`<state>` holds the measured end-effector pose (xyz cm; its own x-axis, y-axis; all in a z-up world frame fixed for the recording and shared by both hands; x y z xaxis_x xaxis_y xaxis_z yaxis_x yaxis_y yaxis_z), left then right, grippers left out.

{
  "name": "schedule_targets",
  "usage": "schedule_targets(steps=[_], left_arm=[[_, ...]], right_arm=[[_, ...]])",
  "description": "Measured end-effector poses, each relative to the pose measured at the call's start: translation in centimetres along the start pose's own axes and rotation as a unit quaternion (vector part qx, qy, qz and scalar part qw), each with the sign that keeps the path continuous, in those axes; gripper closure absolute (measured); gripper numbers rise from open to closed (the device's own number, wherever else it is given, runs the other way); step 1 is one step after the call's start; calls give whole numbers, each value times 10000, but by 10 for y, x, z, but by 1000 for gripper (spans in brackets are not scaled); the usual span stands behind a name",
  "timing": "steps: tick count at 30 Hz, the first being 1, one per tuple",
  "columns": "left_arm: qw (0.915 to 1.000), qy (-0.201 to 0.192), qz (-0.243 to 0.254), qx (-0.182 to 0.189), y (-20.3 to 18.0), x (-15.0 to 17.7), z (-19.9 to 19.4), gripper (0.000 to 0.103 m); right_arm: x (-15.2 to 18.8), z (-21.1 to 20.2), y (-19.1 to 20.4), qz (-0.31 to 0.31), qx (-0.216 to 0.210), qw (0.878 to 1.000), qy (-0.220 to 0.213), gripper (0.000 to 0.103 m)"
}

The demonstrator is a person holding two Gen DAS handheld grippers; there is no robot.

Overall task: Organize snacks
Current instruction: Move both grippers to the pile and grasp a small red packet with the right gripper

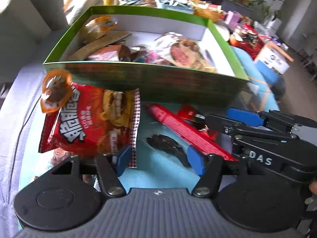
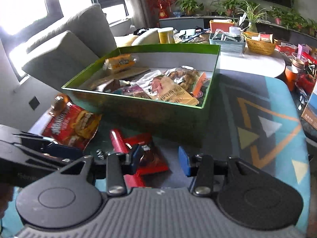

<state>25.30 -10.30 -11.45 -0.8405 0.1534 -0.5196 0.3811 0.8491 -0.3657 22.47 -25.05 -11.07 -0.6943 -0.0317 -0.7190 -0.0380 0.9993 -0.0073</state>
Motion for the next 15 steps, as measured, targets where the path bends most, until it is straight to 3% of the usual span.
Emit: schedule_targets(steps=[2, 7, 10, 12, 15], left_arm=[[9999, -6, 65, -142, 1, -2, 3, 45], [9999, 75, -38, -100, 5, -6, 3, 46], [9999, -39, -121, -13, 5, -5, 1, 45], [9999, -42, -134, -86, 2, -5, 3, 41], [9991, 116, 184, -358, -11, -3, 15, 37]], right_arm=[[-1, 7, 2, -60, -38, 10000, 28, 60], [0, 12, 4, -318, -37, 9995, 26, 60], [2, 8, 1, -596, 241, 9979, -82, 60], [5, 5, -2, -800, 466, 9956, -165, 60], [9, 3, -8, -814, 298, 9962, -58, 62]])
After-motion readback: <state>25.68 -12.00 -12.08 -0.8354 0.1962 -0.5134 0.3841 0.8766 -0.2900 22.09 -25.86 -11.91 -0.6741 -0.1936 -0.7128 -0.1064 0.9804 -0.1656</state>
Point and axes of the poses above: each gripper's, at about its wrist camera, not at the fingertips, and z roughly the way its jaws point, y to its left, x to its underside, the point moved 3 cm from there along z, roughly the way its jaws point, and after that the axes turned 15 degrees about x, right-handed, at the moved point
